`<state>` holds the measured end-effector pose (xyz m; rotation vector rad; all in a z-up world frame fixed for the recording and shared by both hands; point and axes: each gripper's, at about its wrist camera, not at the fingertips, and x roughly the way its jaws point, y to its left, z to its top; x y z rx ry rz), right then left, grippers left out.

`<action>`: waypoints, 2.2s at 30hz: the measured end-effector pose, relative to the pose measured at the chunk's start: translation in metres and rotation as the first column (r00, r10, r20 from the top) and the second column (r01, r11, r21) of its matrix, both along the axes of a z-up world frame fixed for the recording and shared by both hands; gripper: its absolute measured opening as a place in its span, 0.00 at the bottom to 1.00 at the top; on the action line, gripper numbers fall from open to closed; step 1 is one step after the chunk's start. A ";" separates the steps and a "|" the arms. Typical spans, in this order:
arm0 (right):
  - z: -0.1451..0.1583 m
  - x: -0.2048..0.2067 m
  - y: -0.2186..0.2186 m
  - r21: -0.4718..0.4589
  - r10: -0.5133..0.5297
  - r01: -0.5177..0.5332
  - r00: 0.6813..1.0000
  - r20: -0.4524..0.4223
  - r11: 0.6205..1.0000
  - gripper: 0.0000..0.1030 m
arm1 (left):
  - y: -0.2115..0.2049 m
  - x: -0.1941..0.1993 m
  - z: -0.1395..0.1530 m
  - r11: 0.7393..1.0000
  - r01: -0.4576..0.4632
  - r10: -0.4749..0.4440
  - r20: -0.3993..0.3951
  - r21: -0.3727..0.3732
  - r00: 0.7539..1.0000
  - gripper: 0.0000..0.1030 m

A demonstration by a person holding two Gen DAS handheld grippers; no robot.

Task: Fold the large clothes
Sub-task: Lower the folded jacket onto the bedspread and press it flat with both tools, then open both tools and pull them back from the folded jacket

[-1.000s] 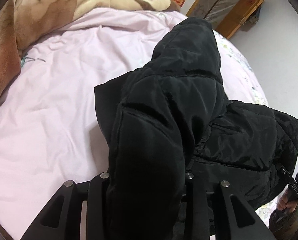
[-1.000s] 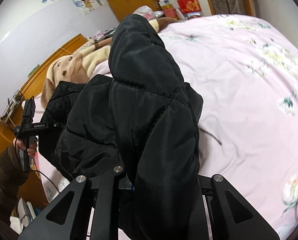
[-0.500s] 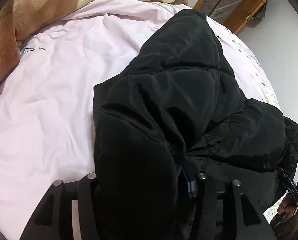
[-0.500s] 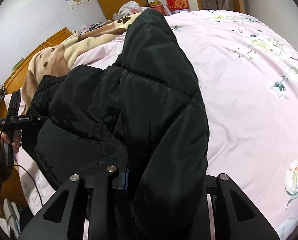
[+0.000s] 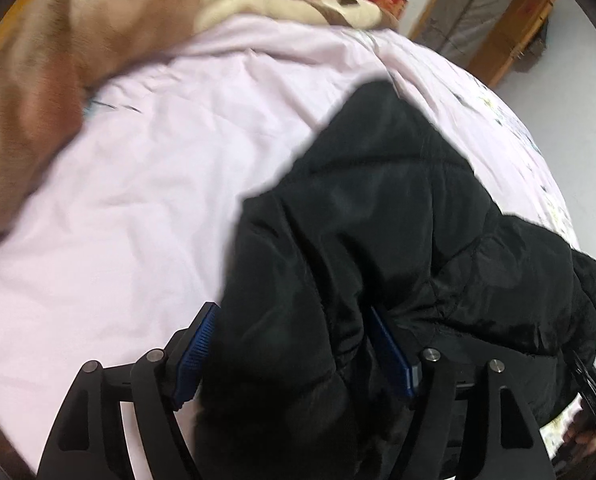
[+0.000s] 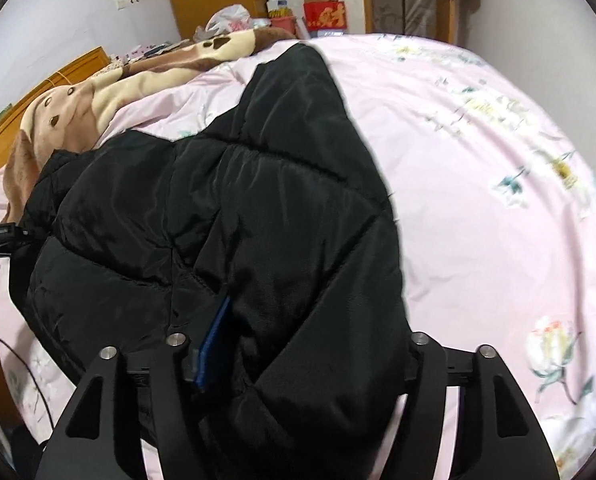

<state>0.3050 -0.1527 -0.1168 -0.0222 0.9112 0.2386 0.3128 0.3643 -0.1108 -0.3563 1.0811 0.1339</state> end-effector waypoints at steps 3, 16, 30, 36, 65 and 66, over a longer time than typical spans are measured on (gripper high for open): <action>0.023 -0.015 -0.002 -0.119 -0.065 0.079 0.990 0.123 0.990 0.70 | -0.002 -0.019 0.033 0.995 -0.011 0.001 0.099 0.103 0.995 0.72; -0.010 0.009 0.029 -0.074 -0.028 0.027 1.000 -0.012 0.997 0.64 | -0.033 0.007 -0.019 0.990 0.091 -0.092 0.003 0.108 0.996 0.72; -0.004 -0.008 0.017 -0.012 -0.107 0.107 0.994 -0.030 0.994 0.64 | -0.034 -0.006 -0.010 0.995 0.057 -0.057 0.002 0.082 0.998 0.74; 0.038 -0.051 0.031 -0.023 -0.098 0.100 0.994 0.049 0.995 0.64 | -0.058 -0.054 0.034 0.993 0.062 -0.071 0.090 0.098 0.993 0.75; 0.109 -0.254 0.070 -0.090 -0.158 0.179 0.967 0.199 0.980 0.68 | -0.198 -0.268 0.106 0.949 0.073 -0.156 0.256 0.306 0.954 0.81; 0.109 -0.256 0.070 -0.090 -0.161 0.182 0.966 0.201 0.979 0.68 | -0.199 -0.269 0.106 0.951 0.079 -0.159 0.254 0.299 0.954 0.81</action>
